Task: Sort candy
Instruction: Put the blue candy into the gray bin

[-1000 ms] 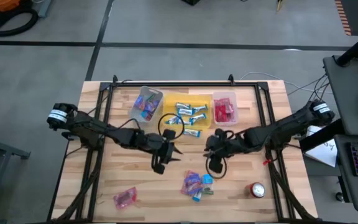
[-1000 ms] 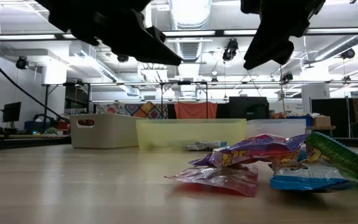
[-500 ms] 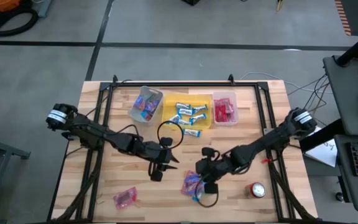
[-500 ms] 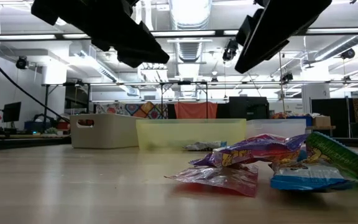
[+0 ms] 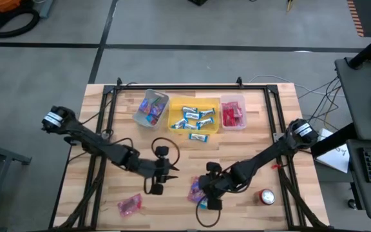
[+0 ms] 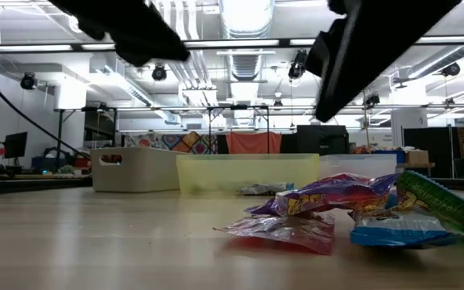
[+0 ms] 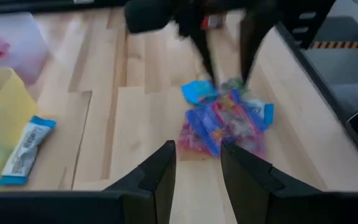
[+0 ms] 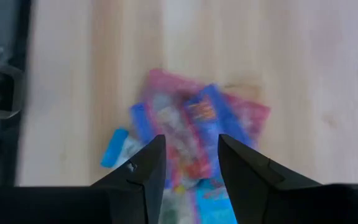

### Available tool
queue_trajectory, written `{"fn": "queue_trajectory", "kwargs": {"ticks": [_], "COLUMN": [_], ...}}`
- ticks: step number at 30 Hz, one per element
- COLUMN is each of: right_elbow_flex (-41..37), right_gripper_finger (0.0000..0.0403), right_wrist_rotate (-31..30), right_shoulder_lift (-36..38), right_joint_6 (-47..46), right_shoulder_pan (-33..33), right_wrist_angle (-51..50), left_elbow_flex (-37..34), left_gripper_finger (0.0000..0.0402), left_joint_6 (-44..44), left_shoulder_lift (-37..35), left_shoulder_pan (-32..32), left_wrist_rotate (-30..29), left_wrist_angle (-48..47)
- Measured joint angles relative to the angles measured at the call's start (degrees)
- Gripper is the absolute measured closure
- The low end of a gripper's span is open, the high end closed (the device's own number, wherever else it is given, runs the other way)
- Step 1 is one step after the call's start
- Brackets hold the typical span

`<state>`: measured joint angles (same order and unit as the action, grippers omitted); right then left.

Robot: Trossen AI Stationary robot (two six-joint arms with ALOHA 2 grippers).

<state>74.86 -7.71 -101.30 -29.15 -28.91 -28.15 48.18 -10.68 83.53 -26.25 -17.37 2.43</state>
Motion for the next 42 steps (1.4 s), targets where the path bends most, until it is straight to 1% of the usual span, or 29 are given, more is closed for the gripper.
{"fn": "queue_trajectory", "kwargs": {"ticks": [1,3,6,10,13,16,19,22,25,29,31,34,42], "right_elbow_flex": [0.0,0.0,0.0,0.0,0.0,0.0,0.0,0.0,0.0,-0.2,-0.1,-0.1,-0.1], "right_gripper_finger": [0.0265,0.027,0.0297,0.0347,0.0353,0.0328,0.0281,0.0227,0.0177,0.013,0.0119,0.0117,0.0149], "right_wrist_rotate": [-1.4,-2.3,-2.9,-2.7,-1.6,0.4,0.7,-0.1,-2.7,-4.3,-4.4,-4.3,-4.3], "right_shoulder_lift": [0.0,0.0,0.1,0.3,0.1,0.0,0.0,0.0,-0.5,-2.0,-2.8,-5.0,-8.1], "right_joint_6": [-0.7,-1.0,0.1,1.3,1.6,1.1,-0.1,-0.3,-0.7,0.5,0.5,0.6,0.7], "right_shoulder_pan": [0.0,0.0,-0.2,-0.6,-1.3,-2.2,-3.0,-3.6,-3.8,-3.8,-3.8,-3.7,-3.1], "right_wrist_angle": [-0.3,-0.7,-0.7,0.8,1.0,1.0,1.1,1.3,1.9,2.3,4.0,4.2,4.6], "left_elbow_flex": [0.0,0.0,0.0,0.0,0.0,0.0,0.0,0.0,0.0,0.0,0.0,0.0,0.0], "left_gripper_finger": [0.029,0.029,0.029,0.029,0.029,0.029,0.029,0.029,0.029,0.029,0.029,0.029,0.029], "left_joint_6": [-0.3,-0.8,-0.9,-1.0,-1.8,-2.3,-2.3,-2.3,-2.3,-2.3,-2.3,-2.1,-1.8], "left_shoulder_lift": [-0.4,-1.3,-2.0,-2.3,-2.3,-2.3,-2.3,-2.3,-2.2,-2.2,-2.2,-2.1,-2.0], "left_shoulder_pan": [-0.8,-2.2,-3.8,-4.7,-4.8,-4.8,-4.8,-4.8,-4.8,-4.8,-4.8,-4.8,-4.8], "left_wrist_rotate": [-1.3,-3.4,-5.8,-6.2,-6.2,-6.3,-6.3,-6.7,-8.8,-9.3,-9.3,-9.3,-9.3], "left_wrist_angle": [0.1,-0.2,-0.3,-0.4,-0.4,-0.4,-0.3,-0.2,-0.1,-0.1,0.1,0.6,1.4]}}
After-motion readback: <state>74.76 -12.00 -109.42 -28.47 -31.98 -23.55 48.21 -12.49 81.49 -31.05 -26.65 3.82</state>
